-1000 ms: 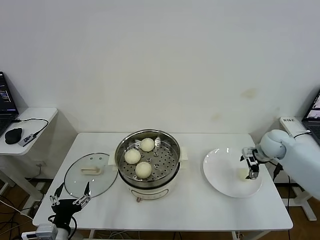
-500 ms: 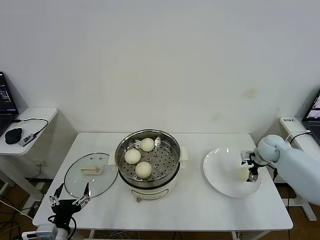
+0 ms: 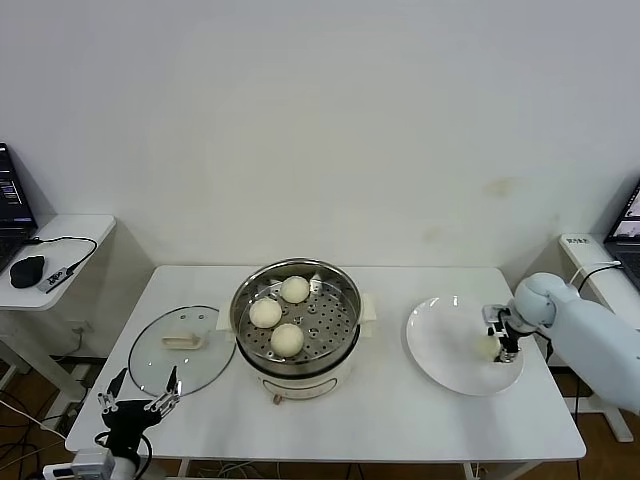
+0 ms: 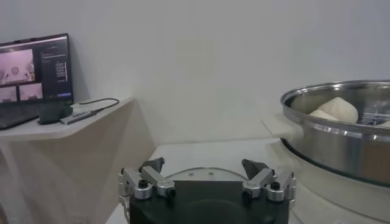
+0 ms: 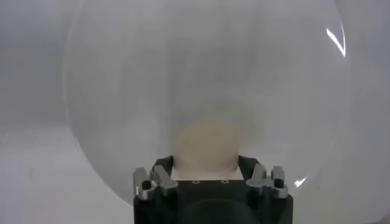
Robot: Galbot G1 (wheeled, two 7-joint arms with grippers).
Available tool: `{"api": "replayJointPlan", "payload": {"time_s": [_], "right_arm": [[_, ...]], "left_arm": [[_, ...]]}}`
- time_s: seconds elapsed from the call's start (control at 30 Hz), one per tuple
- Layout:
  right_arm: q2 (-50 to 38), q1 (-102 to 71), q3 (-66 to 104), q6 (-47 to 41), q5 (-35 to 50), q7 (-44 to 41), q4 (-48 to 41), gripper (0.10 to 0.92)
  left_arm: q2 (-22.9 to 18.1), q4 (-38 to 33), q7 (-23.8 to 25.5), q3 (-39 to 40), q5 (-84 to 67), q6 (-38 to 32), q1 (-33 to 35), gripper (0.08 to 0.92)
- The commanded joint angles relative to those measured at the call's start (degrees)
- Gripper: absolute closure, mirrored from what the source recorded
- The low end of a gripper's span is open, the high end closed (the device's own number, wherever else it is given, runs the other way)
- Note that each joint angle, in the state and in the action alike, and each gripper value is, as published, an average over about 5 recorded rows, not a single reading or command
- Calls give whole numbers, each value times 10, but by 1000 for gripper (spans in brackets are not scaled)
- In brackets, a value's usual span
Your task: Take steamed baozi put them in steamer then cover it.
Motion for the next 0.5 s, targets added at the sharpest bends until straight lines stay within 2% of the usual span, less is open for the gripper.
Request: {"api": "replayJointPlan", "payload": {"time_s": [0.03, 0.27, 0.5], "right_arm": [[-3, 20, -11, -4, 13, -10, 14, 407], [-32, 113, -89, -24, 76, -16, 63, 428], [-43, 288, -216, -64, 187, -22, 138, 423]], "left_arm": [[0, -3, 0, -1, 0, 0, 1, 177], [1, -7, 0, -1, -1, 0, 1, 177], [6, -13, 0, -2, -3, 0, -3, 177]]}}
